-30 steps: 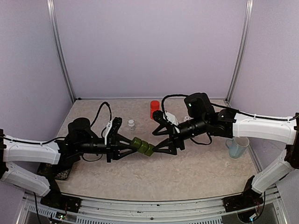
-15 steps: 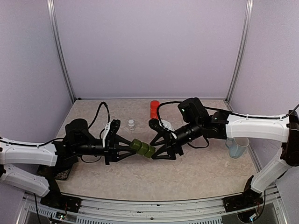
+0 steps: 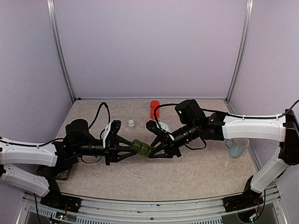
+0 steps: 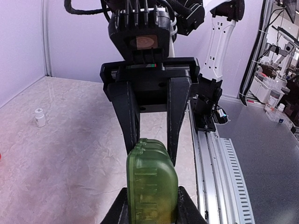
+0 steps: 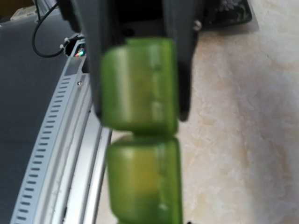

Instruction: Sort the pills into containers

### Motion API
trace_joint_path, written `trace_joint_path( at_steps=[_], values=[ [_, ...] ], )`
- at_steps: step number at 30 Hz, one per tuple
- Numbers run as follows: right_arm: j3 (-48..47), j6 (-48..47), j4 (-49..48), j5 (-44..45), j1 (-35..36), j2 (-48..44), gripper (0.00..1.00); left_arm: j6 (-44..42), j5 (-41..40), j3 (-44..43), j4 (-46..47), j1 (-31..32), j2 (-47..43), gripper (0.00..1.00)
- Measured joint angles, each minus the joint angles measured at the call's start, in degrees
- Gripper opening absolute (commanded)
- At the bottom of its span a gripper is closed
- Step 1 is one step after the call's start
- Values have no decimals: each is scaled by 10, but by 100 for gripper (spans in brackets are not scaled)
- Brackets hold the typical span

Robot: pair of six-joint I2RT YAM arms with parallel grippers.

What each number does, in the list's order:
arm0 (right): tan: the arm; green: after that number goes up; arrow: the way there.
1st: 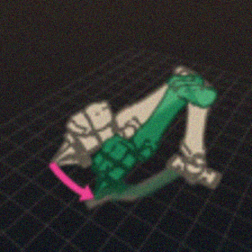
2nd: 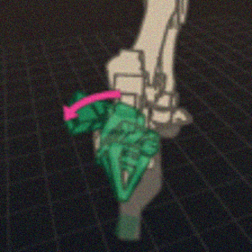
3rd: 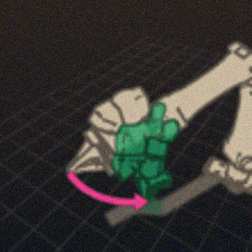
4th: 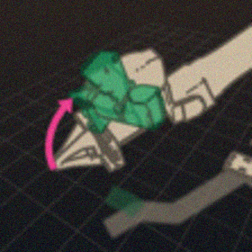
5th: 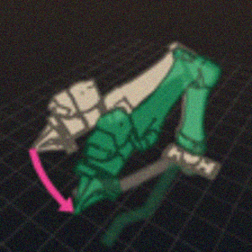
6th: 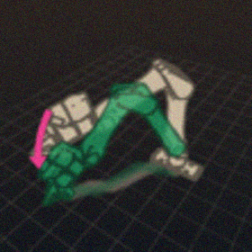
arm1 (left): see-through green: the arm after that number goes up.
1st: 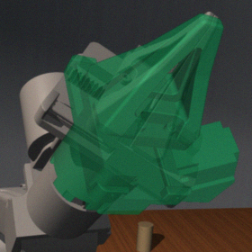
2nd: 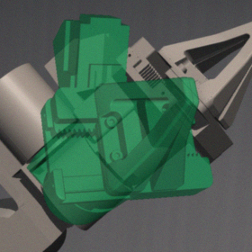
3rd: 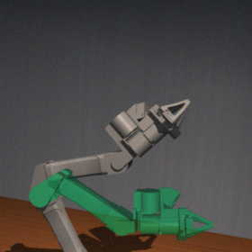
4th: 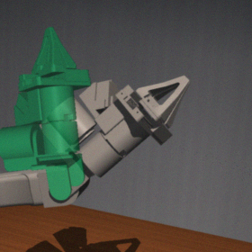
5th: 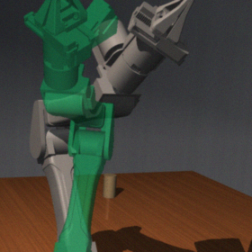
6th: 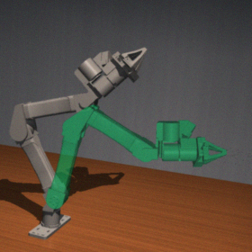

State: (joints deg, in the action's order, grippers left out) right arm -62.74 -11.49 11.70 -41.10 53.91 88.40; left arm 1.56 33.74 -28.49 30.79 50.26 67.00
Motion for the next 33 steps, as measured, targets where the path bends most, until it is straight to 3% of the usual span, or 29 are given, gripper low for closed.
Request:
trace_joint_path(
  at_steps=[7,10,16,24,33],
  values=[
    [0,-2,-9,1,3,0,11,1,-11,0,-1,0,-2,42],
    [0,-2,-9,13,4,-1,10,3,-16,0,-1,0,-7,69],
    [12,-2,-13,88,6,-34,9,48,-37,4,6,1,-11,96],
    [24,-24,-24,263,48,-97,8,185,-87,35,27,1,-5,99],
    [39,-51,-45,507,120,-81,7,327,-199,40,48,47,3,99]
  ],
)
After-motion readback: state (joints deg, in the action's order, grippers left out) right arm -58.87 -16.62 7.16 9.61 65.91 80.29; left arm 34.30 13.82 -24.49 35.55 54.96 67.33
